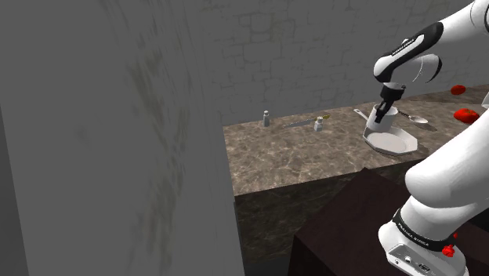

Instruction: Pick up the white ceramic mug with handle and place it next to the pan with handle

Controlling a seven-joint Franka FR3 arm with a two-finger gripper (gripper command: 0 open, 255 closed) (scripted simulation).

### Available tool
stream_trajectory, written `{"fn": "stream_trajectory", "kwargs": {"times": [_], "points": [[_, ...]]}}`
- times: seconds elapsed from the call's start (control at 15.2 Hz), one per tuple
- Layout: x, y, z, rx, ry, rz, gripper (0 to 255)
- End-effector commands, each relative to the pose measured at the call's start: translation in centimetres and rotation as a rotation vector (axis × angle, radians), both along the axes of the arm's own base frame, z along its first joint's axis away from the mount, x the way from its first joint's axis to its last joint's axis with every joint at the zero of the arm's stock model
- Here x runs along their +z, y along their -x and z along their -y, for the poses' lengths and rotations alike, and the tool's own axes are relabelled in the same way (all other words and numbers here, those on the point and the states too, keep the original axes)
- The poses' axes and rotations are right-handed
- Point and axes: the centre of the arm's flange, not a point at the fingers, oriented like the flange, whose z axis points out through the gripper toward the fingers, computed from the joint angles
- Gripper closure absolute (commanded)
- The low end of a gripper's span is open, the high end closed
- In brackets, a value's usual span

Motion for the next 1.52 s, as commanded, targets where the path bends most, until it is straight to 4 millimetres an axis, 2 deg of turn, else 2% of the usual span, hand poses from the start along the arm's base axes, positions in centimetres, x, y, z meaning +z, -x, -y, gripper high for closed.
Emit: {"fn": "stream_trajectory", "kwargs": {"times": [0.0, 1.45], "points": [[0.2, 1.4, 2.3, 0.002, 0.001, 0.0, 255], [0.3, 17.3, 26.6, 0.002, 0.001, 0.0, 255]]}}
